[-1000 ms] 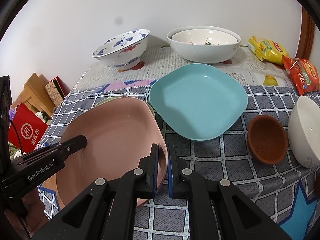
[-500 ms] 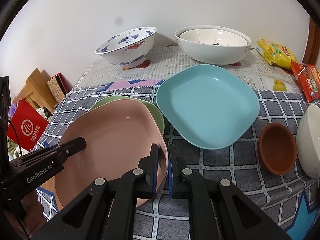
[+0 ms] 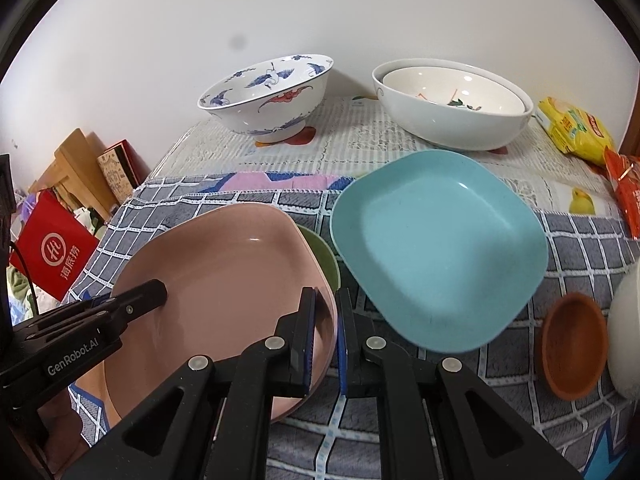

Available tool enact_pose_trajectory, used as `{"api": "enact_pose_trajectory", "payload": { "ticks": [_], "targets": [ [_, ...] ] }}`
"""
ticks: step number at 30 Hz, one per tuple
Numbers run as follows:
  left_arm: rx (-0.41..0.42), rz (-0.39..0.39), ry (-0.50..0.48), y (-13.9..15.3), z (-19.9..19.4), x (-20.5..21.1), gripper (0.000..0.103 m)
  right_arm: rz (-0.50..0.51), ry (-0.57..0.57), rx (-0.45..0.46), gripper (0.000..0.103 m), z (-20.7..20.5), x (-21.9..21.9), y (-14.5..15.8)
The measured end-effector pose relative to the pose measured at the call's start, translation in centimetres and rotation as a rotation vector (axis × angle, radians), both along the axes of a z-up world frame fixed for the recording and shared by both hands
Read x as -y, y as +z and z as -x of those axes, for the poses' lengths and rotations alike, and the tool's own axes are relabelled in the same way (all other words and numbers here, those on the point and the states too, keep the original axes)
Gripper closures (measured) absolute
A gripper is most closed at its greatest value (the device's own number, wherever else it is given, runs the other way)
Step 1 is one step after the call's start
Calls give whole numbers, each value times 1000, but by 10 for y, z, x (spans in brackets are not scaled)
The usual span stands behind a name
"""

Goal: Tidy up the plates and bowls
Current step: 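Lower the pink plate onto the green plate and open both grippers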

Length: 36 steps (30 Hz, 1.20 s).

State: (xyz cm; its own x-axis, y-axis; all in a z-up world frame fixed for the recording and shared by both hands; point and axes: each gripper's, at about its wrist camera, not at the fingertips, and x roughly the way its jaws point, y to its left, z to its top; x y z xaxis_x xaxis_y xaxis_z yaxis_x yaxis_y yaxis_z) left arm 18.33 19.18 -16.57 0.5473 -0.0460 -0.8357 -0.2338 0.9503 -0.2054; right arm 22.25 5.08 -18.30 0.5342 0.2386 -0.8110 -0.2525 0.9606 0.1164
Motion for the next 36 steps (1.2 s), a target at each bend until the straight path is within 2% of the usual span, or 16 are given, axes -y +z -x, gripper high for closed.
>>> {"api": "enact_pose_trajectory", "payload": {
  "ticks": [8,17,22,25,28,31,36],
  "targets": [
    [-5,9,1,-5,-4,-1,86,33,20,16,91,-12,-5,-3],
    [-16,27,-16,-7,-2,-2,83,83,41,16,84,-22,-18,-6],
    [-28,41,-64,-6,3,3,74,106,35,24,83,-21,-18,-1],
    [-20,34,-85,-2,8,7,66,115,25,37,71,-18,-16,5],
    [-8,31,-103,5,13,9,59,103,18,43,68,-12,-13,13],
    [3,10,-110,12,20,8,52,105,4,61,67,-5,-10,21],
    [22,-11,-124,25,29,5,48,86,-33,77,67,10,-1,34]
  ]
}}
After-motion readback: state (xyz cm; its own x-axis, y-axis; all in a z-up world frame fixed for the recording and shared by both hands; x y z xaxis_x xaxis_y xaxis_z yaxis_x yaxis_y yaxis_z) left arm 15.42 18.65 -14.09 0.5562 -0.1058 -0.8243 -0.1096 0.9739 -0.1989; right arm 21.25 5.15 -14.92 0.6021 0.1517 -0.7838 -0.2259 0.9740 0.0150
